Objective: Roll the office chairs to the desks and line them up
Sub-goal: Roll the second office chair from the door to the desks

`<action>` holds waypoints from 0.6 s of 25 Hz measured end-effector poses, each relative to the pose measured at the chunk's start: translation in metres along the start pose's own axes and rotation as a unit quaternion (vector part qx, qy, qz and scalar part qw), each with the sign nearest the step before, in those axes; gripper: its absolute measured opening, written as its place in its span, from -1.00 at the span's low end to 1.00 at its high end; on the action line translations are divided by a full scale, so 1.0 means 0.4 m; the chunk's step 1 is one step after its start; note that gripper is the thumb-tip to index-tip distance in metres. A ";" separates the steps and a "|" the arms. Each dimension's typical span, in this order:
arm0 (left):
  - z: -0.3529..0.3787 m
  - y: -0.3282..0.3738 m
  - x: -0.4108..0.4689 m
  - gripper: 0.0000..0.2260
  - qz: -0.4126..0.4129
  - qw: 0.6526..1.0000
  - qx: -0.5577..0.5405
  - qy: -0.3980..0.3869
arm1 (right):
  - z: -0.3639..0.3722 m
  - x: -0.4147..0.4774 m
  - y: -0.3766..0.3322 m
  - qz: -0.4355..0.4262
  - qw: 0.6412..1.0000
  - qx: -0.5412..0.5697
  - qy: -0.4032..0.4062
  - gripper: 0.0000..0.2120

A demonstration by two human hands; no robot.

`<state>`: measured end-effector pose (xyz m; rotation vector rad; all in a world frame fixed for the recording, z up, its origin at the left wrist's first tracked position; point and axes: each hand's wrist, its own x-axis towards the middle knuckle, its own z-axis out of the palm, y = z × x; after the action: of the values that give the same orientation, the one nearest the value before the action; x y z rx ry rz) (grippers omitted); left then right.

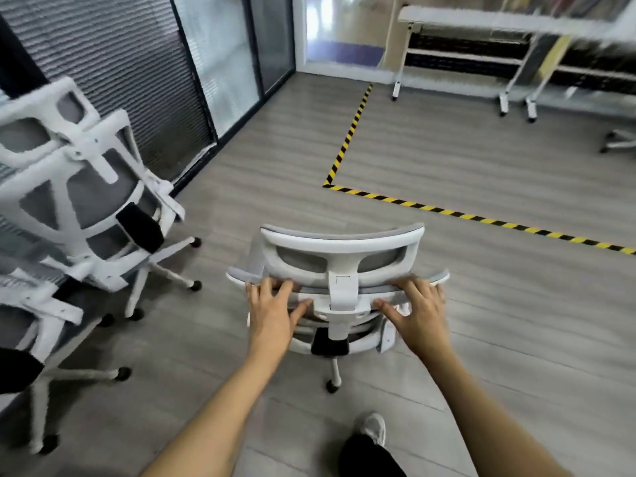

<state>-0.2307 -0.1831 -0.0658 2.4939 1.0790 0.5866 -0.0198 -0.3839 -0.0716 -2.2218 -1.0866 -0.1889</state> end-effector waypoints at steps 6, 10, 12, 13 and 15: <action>0.228 0.253 0.339 -0.66 0.073 0.996 -0.037 -0.033 | -0.072 0.238 0.299 0.058 0.996 -0.022 0.068 -0.53; 0.388 0.438 0.566 -0.66 0.110 0.991 -0.053 -0.051 | -0.125 0.409 0.527 0.112 0.992 -0.042 0.045 -0.51; 0.469 0.523 0.673 -0.67 0.126 0.988 -0.063 -0.058 | -0.144 0.489 0.639 0.132 0.989 -0.044 0.041 -0.51; 0.512 0.568 0.731 -0.68 0.138 0.986 -0.067 -0.059 | -0.153 0.532 0.695 0.137 0.988 -0.051 0.049 -0.52; 0.603 0.660 0.851 -0.71 0.159 0.982 -0.087 -0.055 | -0.166 0.619 0.807 0.149 0.984 -0.065 0.070 -0.56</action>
<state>0.2606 -0.1366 -0.0670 2.5252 0.5656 0.5940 0.3918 -0.4061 -0.0816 -2.4157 -0.6740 -0.2877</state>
